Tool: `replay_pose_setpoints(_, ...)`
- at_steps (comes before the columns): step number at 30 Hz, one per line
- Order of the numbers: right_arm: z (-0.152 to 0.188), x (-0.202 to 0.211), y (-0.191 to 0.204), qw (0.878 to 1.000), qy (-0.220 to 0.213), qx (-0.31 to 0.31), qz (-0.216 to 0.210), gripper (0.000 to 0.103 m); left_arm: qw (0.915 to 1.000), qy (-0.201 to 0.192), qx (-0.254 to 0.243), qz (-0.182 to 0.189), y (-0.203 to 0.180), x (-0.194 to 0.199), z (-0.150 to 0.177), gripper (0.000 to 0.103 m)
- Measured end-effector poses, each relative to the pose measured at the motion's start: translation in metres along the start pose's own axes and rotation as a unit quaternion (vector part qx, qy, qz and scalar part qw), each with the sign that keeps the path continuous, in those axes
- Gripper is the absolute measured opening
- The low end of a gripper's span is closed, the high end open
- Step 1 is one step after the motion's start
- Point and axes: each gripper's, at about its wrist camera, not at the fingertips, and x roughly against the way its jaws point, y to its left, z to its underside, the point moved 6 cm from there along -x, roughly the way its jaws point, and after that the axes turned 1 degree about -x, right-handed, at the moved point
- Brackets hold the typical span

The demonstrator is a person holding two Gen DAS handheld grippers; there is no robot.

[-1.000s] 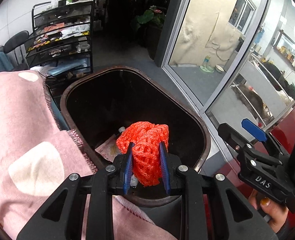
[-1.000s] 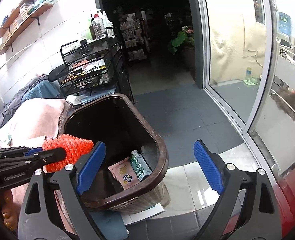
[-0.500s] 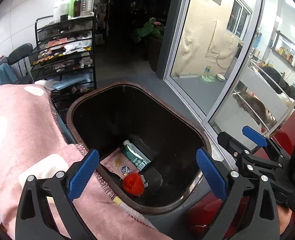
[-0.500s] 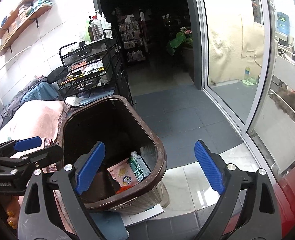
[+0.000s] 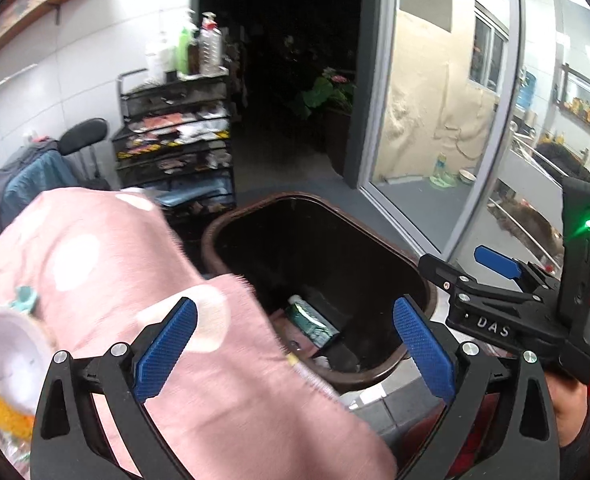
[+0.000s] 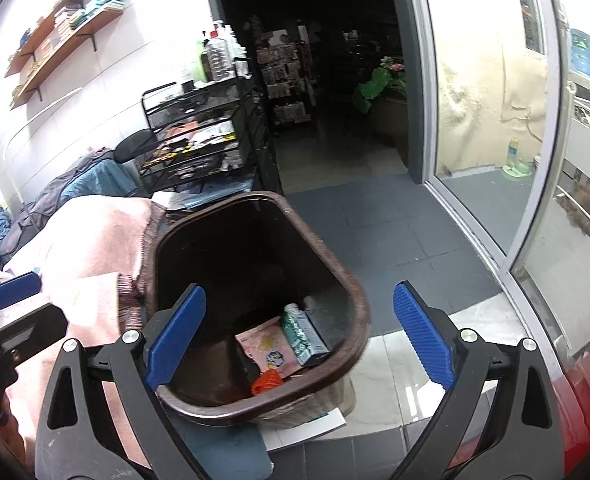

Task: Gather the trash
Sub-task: 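Return to the bed and grasp the clear wrapper with the left tool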

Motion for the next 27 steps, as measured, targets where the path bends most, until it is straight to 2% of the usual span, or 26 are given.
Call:
replay_pose_setpoints(7, 0.002, 0.0, 0.039, 0.999, 0.004, 0.023, -0.047, 0.094, 0.9981, -0.027, 0.043, -0.035, 0.038, 0.037, 0.019, 0.097)
replay_pose_setpoints(15, 0.01, 0.002, 0.091, 0.994, 0.014, 0.058, -0.097, 0.094, 0.9895, -0.035, 0.113, -0.083, 0.093, 0.074, 0.051, 0.097)
replay_pose_setpoints(18, 0.014, 0.002, 0.11, 0.99, 0.018, 0.071, -0.117, 0.094, 0.9838, -0.04, 0.145, -0.098, 0.115, 0.092, 0.068, 0.097)
replay_pose_setpoints(21, 0.018, 0.003, 0.132, 0.986, 0.025, 0.086, -0.138, 0.094, 0.9733, -0.046, 0.193, -0.116, 0.145, 0.112, 0.089, 0.096)
replay_pose_setpoints(27, 0.028, 0.008, 0.18, 0.975, 0.034, 0.126, -0.178, 0.094, 0.9546, -0.029, 0.262, -0.139, 0.188, 0.132, 0.123, 0.076)
